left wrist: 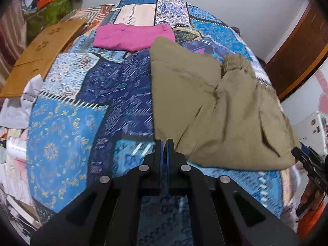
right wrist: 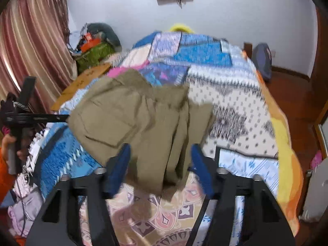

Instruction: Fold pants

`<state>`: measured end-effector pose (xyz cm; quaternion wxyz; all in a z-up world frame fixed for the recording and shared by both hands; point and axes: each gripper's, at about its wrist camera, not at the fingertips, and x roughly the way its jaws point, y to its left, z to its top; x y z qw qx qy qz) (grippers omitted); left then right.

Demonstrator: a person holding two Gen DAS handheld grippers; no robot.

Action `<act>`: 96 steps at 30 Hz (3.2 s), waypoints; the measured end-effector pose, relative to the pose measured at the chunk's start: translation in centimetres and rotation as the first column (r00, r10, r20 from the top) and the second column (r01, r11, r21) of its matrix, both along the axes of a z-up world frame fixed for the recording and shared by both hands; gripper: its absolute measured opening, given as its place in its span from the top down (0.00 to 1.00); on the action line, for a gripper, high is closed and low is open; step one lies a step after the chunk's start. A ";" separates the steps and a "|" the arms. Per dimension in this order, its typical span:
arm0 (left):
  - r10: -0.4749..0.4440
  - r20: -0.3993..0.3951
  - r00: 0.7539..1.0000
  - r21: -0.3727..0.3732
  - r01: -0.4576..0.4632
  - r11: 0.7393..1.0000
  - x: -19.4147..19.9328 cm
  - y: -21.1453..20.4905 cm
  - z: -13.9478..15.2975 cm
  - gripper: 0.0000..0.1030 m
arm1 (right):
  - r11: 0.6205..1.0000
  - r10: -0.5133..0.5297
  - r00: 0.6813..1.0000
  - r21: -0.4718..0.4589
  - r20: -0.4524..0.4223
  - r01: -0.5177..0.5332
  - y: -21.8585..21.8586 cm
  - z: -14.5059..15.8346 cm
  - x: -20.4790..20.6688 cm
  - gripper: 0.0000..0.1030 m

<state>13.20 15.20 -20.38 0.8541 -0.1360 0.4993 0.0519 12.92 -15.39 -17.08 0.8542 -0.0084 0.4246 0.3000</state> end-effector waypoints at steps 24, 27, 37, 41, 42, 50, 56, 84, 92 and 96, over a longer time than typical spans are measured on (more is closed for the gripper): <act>-0.314 0.094 0.945 0.105 0.304 0.947 9.9 -9.7 4.8 0.80 | 0.999 -0.046 0.998 -0.021 0.035 0.047 0.7 0.8 5.4 0.48; -0.336 0.061 0.940 0.131 0.327 0.936 11.9 -10.9 3.2 0.80 | 1.000 -0.020 1.000 -0.018 0.015 0.020 1.6 -0.2 6.6 0.48; -0.275 0.059 0.959 0.104 0.269 0.958 13.3 -8.7 0.2 0.55 | 0.998 0.035 0.999 -0.059 0.029 -0.033 2.4 -1.9 7.6 0.80; -0.271 0.061 0.961 0.128 0.262 0.957 13.3 -8.8 0.1 0.50 | 0.995 0.038 0.998 -0.095 0.056 -0.033 2.4 -2.1 7.7 0.81; -0.277 0.063 0.959 0.153 0.265 0.952 13.2 -9.0 0.2 0.48 | 0.994 0.038 0.997 -0.107 0.064 -0.030 2.6 -2.1 7.7 0.81; -0.274 0.096 0.957 0.230 0.246 0.941 10.8 -8.6 2.7 0.48 | 0.989 0.031 0.997 -0.145 0.064 -0.022 1.6 0.2 7.0 0.74; -0.227 0.141 0.964 0.243 0.188 0.952 7.6 -6.1 5.3 0.38 | 0.994 -0.027 0.994 -0.101 0.102 0.037 -0.5 2.7 5.7 0.42; -0.161 0.062 0.985 -0.090 0.166 0.982 8.5 -1.1 -1.0 0.18 | 0.994 -0.053 0.978 0.087 -0.201 0.072 -1.8 -4.0 8.4 0.23; -0.241 0.060 0.969 -0.015 0.243 0.970 10.2 -3.1 -1.3 0.19 | 0.990 -0.024 0.975 0.127 -0.222 0.054 -0.7 -4.5 10.3 0.32; -0.228 0.063 0.972 -0.023 0.230 0.973 10.8 -3.0 -1.2 0.31 | 0.990 -0.023 0.975 0.134 -0.222 0.054 -0.9 -4.4 10.5 0.44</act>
